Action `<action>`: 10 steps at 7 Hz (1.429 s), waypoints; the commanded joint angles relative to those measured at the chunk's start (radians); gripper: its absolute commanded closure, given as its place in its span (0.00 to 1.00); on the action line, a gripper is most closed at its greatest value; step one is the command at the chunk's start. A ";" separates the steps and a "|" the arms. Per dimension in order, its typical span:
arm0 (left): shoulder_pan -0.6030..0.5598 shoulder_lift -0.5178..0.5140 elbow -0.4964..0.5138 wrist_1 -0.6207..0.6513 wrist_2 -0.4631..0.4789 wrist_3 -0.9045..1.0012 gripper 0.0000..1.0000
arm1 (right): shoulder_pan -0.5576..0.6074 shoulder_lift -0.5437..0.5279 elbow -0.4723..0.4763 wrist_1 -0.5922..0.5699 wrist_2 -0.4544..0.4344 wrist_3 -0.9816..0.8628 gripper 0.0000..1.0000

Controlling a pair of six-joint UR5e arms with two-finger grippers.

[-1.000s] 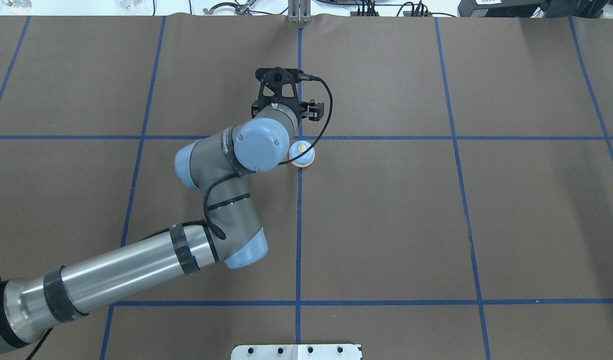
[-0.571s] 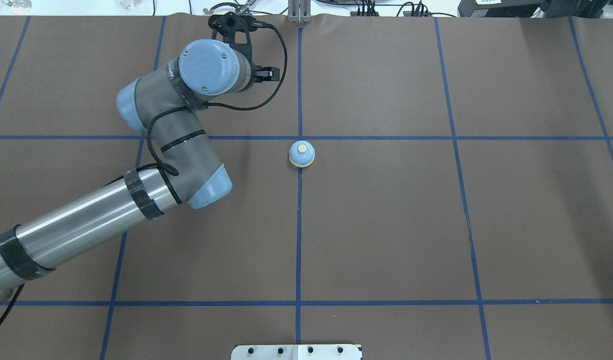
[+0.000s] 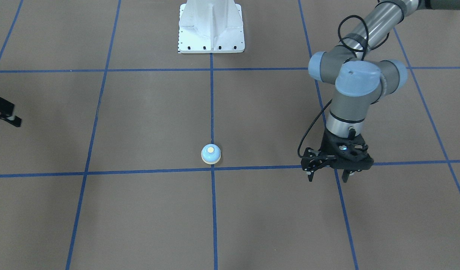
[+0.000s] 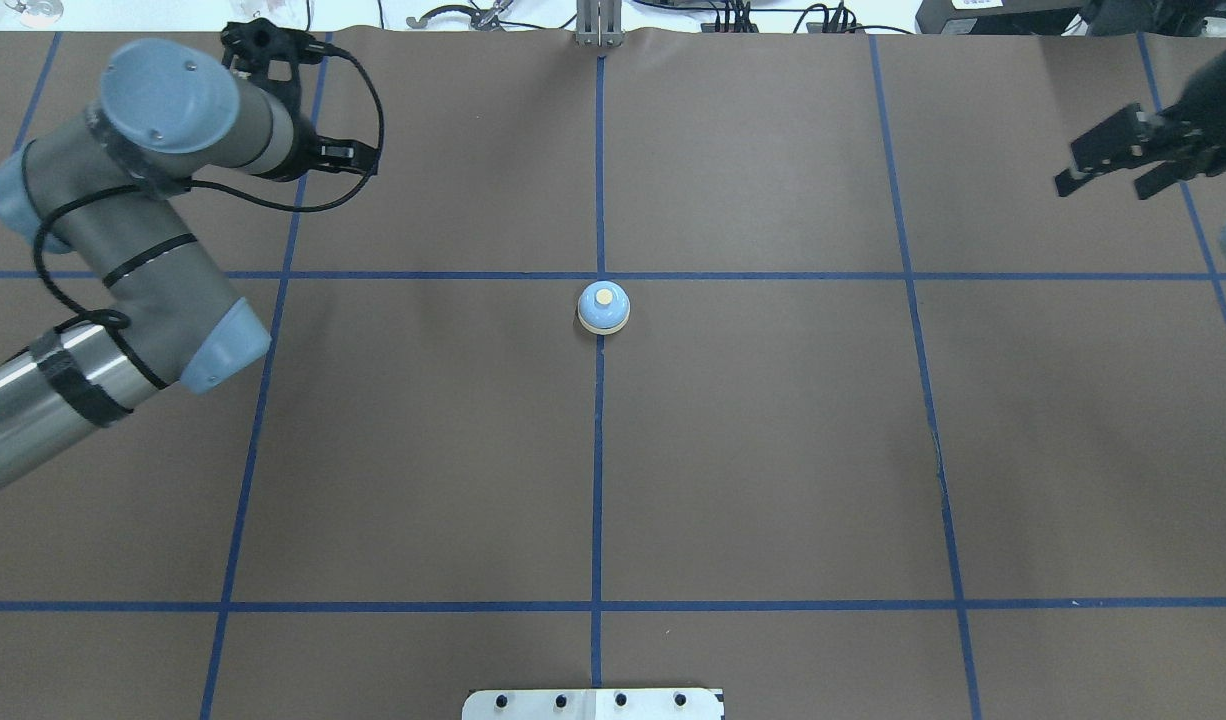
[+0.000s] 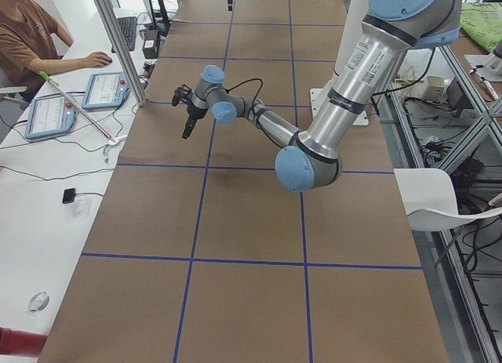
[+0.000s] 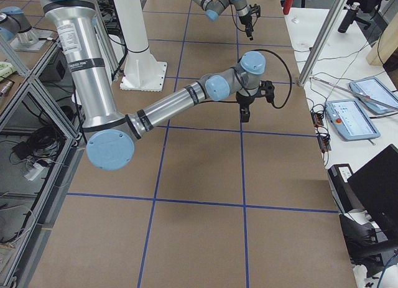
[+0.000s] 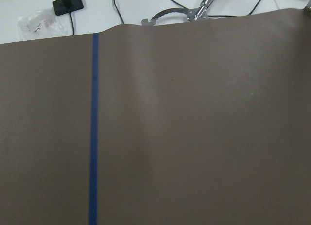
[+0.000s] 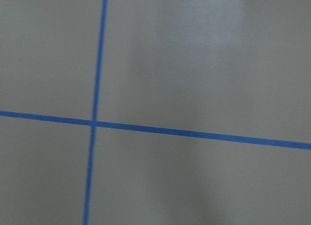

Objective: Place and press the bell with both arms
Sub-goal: 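Withdraw the left arm while the right arm reaches toward the bell, then position the right gripper directly above the bell's button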

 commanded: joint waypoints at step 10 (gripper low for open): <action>-0.357 0.518 -0.220 0.010 -0.314 0.529 0.00 | -0.512 0.642 -0.473 0.008 -0.382 0.603 1.00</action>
